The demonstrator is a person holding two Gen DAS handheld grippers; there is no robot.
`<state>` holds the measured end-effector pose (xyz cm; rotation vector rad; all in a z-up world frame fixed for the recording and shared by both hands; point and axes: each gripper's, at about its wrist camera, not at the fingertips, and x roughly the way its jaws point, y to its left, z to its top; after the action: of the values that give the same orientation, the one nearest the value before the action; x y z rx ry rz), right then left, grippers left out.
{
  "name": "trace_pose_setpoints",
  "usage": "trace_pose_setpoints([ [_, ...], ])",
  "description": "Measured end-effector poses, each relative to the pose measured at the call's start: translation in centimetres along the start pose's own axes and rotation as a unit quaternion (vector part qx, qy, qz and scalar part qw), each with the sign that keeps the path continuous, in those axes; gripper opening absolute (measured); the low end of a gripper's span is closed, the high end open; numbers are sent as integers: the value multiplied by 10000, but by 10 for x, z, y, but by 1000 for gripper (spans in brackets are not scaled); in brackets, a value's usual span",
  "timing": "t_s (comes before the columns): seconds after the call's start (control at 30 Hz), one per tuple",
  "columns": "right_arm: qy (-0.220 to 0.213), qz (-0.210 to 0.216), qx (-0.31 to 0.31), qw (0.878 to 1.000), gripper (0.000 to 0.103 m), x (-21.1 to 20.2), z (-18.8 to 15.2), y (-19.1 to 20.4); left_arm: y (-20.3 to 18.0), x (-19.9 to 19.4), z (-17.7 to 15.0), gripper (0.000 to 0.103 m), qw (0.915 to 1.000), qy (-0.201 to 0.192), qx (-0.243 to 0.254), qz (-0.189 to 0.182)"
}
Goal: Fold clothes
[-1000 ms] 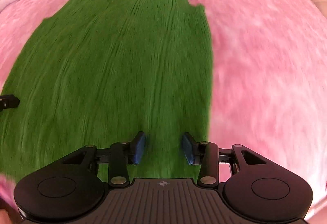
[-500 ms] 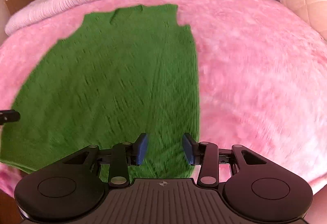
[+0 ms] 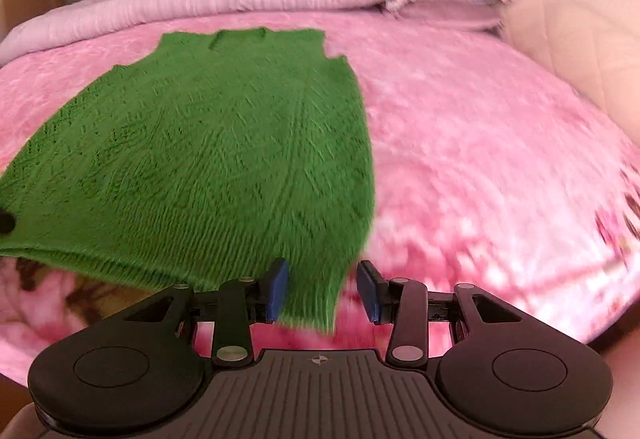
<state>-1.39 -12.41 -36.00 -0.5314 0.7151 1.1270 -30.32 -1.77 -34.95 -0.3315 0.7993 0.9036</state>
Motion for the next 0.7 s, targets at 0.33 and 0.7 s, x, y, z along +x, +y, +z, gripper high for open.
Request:
trace_pose_setpoints([
  [0.33, -675, 403, 364, 9962, 42, -107, 3, 23, -6, -102, 1, 14, 9973, -589, -286, 340],
  [0.7, -1083, 700, 363, 9910, 42, -156, -15, 29, -3, -145, -16, 18, 9939, -1045, -328, -147],
])
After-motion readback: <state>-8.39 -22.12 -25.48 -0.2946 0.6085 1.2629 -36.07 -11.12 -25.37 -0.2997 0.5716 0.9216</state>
